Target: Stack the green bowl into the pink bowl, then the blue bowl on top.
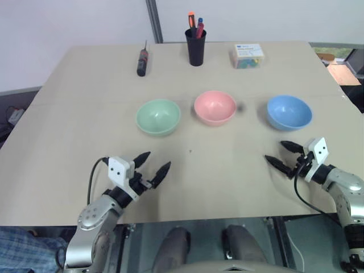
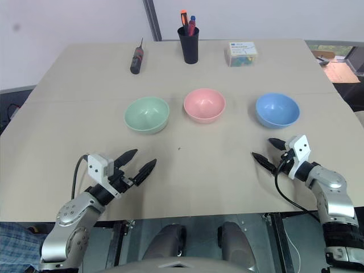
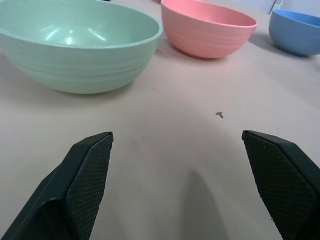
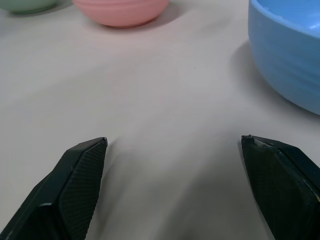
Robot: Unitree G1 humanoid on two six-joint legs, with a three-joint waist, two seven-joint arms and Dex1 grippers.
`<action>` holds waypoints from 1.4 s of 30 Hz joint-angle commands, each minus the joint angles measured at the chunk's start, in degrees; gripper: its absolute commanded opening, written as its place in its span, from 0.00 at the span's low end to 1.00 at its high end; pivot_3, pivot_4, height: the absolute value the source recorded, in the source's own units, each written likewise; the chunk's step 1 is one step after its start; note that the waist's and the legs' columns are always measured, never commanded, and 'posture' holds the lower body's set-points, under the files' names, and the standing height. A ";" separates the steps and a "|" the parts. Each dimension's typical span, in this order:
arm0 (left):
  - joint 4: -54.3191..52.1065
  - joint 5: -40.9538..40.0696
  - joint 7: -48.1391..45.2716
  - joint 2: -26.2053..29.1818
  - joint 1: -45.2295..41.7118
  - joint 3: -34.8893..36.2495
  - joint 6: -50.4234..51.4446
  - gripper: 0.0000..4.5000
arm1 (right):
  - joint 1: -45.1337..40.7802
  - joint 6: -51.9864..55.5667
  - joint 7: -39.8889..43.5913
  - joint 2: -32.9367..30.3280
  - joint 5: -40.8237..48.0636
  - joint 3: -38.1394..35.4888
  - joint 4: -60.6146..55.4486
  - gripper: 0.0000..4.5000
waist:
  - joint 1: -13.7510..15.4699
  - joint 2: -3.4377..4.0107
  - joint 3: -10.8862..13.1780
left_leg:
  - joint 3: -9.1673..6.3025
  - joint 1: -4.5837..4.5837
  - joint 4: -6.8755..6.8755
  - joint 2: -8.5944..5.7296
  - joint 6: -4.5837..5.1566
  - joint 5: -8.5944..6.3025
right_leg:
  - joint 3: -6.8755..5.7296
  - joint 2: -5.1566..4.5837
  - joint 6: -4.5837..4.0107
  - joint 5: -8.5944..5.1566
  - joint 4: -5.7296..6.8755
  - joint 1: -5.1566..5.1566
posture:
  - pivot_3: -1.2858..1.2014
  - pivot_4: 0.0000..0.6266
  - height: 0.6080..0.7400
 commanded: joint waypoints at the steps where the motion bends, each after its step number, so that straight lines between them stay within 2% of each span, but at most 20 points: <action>1: -1.69 -0.57 -0.68 0.12 -0.11 0.27 -1.77 0.97 | 0.22 -2.71 0.79 0.10 1.41 -2.08 -2.01 1.00 | 0.00 0.00 0.00 | 0.00 0.00 0.00 0.00 0.00 0.00 | 0.00 0.00 0.00 0.00 0.00 0.00 | 0.52 0.24 0.99; 7: -0.74 1.21 -2.09 0.46 0.02 -0.65 -4.65 0.97 | 0.71 -4.61 1.45 0.49 2.35 -2.30 -2.44 1.00 | 0.00 0.00 0.00 | 0.00 0.00 0.00 0.00 0.00 0.00 | 0.00 0.01 0.00 0.00 0.00 0.00 | 0.52 0.24 0.99; 14: -0.60 1.86 -0.84 0.52 -0.63 -0.43 -3.55 0.97 | 1.14 -4.57 1.85 -0.16 2.74 -2.51 -2.38 1.00 | 0.00 0.00 0.01 | 0.01 0.00 0.00 0.00 0.00 0.00 | 0.01 0.02 0.00 0.00 0.00 0.00 | 0.52 0.24 0.99; 19: -1.06 0.98 0.59 1.85 -2.57 1.60 -0.90 0.97 | 0.06 0.00 4.08 -3.99 4.97 -3.53 -4.37 1.00 | 0.06 0.02 0.02 | 0.01 0.01 0.00 -0.01 0.00 0.00 | 0.00 0.02 0.00 0.00 0.01 0.00 | 0.52 0.24 0.99; 23: -0.40 2.05 0.40 2.05 -1.84 0.55 -1.12 0.97 | -2.42 2.74 4.49 -5.94 5.12 -2.13 -7.89 1.00 | -0.34 0.03 0.06 | 0.05 0.01 0.00 0.02 0.00 0.00 | 0.06 0.02 0.00 0.00 0.00 -0.01 | 0.52 0.24 0.99; 25: -1.40 -0.16 -0.65 1.70 -1.49 0.77 -0.82 0.97 | -4.05 5.44 3.72 -6.77 4.49 -0.97 -9.54 1.00 | -0.32 0.04 0.06 | 0.06 0.03 -0.02 0.05 0.00 0.00 | 0.07 0.02 0.00 0.00 0.00 -0.02 | 0.52 0.24 0.99; 30: -4.34 -5.14 -6.60 1.91 0.66 1.70 -4.62 0.97 | -13.34 13.10 -2.75 -6.73 -0.74 4.37 -12.70 1.00 | -0.38 0.04 0.11 | 0.08 0.01 0.00 0.05 0.00 0.00 | 0.09 -0.03 0.00 0.00 0.01 -0.04 | 0.52 0.24 0.99; 33: -4.49 -7.53 -9.64 2.75 1.24 1.86 -4.79 0.97 | -21.44 16.40 -2.00 -6.03 -3.18 9.43 -11.73 1.00 | -0.31 0.08 0.16 | 0.10 -0.01 -0.02 0.05 -0.01 0.00 | 0.10 -0.04 0.00 0.00 0.00 -0.09 | 0.52 0.24 0.99; 39: -5.22 -9.74 -9.93 2.96 -2.96 3.35 -5.67 0.97 | -38.84 15.70 -0.83 -0.98 -10.89 18.47 1.80 1.00 | -0.08 -0.01 0.23 | 0.03 -0.11 -0.03 0.03 -0.01 0.01 | 0.01 -0.03 -0.01 0.00 -0.02 -0.19 | 0.52 0.24 0.99; 42: -7.11 -10.88 -8.49 3.05 -5.05 3.62 -4.52 0.97 | -44.69 15.13 -0.12 2.07 -14.20 21.75 9.74 1.00 | -0.17 -0.04 0.23 | -0.04 -0.27 -0.02 0.02 -0.03 0.02 | -0.06 -0.05 -0.01 0.00 -0.09 -0.27 | 0.52 0.24 0.99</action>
